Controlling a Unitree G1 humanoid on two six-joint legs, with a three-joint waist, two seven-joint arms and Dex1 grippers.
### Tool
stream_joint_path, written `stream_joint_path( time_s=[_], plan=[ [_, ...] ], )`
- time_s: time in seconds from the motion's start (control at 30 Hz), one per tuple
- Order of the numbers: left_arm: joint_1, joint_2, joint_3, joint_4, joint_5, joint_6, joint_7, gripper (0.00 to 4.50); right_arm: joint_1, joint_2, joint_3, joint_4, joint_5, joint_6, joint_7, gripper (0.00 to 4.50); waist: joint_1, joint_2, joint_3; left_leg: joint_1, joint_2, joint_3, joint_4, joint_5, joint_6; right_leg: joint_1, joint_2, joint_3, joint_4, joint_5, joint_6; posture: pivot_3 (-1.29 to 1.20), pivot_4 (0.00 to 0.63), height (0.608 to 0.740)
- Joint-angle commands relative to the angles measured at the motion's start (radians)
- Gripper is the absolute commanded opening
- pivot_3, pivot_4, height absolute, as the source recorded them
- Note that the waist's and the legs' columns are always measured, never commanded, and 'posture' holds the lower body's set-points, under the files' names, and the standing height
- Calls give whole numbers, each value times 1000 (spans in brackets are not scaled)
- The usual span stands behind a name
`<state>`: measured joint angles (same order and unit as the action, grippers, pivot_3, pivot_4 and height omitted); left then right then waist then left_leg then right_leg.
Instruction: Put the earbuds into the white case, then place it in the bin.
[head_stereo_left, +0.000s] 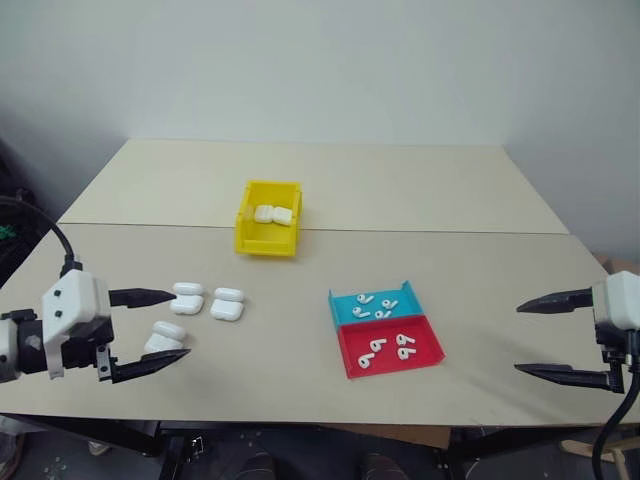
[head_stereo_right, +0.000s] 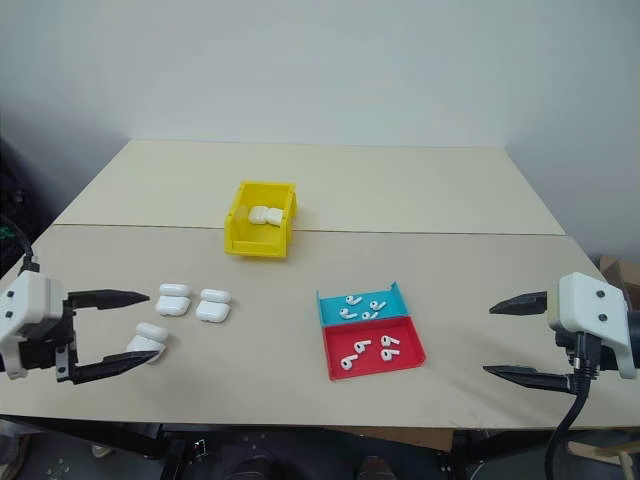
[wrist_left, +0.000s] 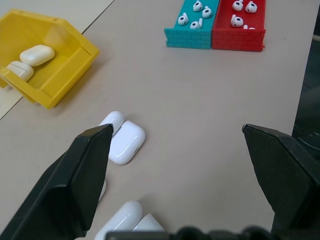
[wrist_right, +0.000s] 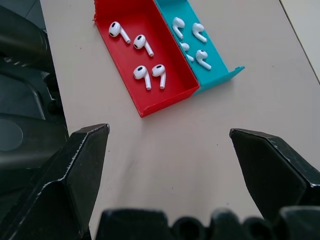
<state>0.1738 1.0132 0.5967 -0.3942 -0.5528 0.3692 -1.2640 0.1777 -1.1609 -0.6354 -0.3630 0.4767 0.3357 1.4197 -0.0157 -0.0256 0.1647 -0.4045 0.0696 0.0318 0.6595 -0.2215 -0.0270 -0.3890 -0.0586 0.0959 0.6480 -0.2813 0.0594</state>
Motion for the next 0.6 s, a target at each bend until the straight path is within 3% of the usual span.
stream_joint_path(
  time_s=[0.03, 0.27, 0.47, 0.6],
  plan=[
    [3, 11, 2, -32, 24, -8, 27, 4500, -16, 3, -21, -8, 13, -15, 1, 4465, 0, 0, 0, 0, 0, 0, 0, 0, 0, 0, 0, 0, 0, 0, 0, 0, 150, 740],
    [20, -17, 42, -128, -24, 125, 149, 4500, -18, 5, -19, -5, 10, -18, 4, 4465, 0, 0, 0, 0, 0, 0, 0, 0, 0, 0, 0, 0, 0, 0, 0, 0, 150, 740],
    [195, -24, 157, -356, 32, 330, 258, 4500, 10, 21, -24, -22, 8, -9, 5, 4465, -5, -1, 1, 0, 0, 0, 0, 0, 0, 0, 0, 0, 0, 0, 0, 0, 150, 740],
    [269, 96, 204, -505, 113, 579, 322, 4500, 27, 34, 5, -34, 1, -11, -4, 4465, 1, -2, 1, 1, 0, 0, 0, 0, 0, 0, 0, 0, 0, 0, 0, 0, 150, 740]
  ],
)
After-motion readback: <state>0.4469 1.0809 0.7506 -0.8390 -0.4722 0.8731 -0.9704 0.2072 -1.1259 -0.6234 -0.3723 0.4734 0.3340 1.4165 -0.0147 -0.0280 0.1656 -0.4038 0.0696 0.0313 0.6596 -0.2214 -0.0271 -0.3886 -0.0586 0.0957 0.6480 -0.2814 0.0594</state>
